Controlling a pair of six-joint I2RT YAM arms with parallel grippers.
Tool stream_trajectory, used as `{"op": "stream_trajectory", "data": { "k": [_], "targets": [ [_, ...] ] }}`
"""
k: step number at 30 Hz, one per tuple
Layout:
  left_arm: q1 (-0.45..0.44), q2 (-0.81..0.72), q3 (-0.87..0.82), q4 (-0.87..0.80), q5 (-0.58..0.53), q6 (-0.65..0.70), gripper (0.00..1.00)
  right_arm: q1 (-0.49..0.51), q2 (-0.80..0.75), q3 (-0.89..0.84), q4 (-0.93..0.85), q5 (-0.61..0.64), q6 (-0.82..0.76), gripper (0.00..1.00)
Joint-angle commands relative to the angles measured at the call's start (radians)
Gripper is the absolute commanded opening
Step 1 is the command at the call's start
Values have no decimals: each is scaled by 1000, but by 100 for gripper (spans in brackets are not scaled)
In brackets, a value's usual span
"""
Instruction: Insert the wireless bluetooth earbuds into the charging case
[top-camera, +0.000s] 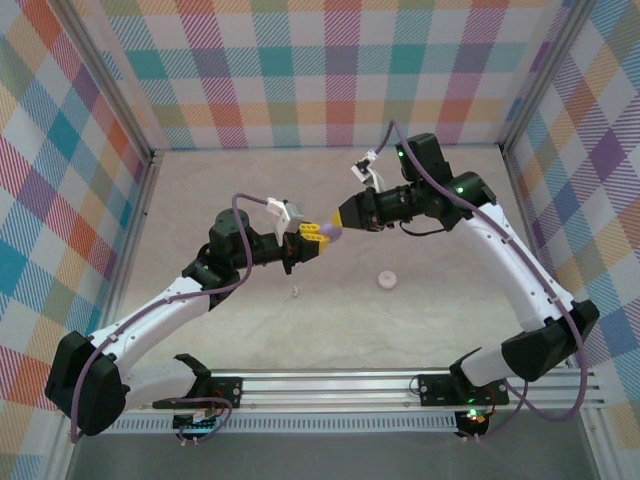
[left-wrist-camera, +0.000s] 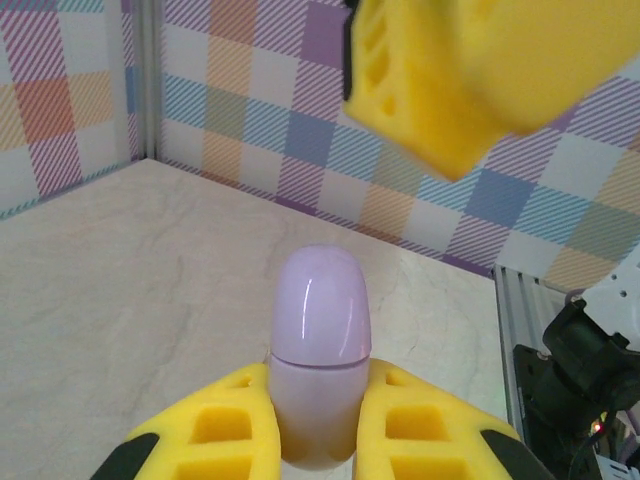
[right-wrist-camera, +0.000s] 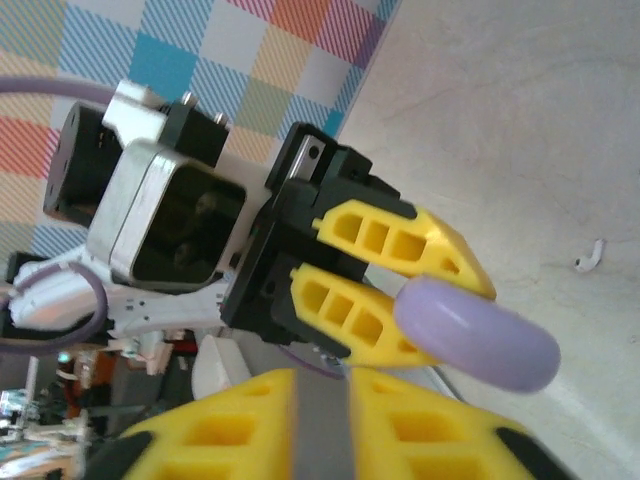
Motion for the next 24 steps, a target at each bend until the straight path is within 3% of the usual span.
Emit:
{"op": "stream_trajectory", "data": {
  "k": [1,5,12,16,24],
  "targets": [
    [6,-17,0,0,-8,-13,0,-10,-72,-34,-12,54,-57,43],
    [25,-24,10,-3,68,-70,0,-22,-146,-144,105,126,-92,55],
    [54,12,65,0,253,-206,0,-25,-147,-307,328,-3,-54,63],
    [53,44,109,-28,330,-239,0,-25,-147,-370,439,-29,-17,54],
    [53,82,146,-51,351,-272,0,-23,-159,-439,589,-73,36,31]
  ]
}}
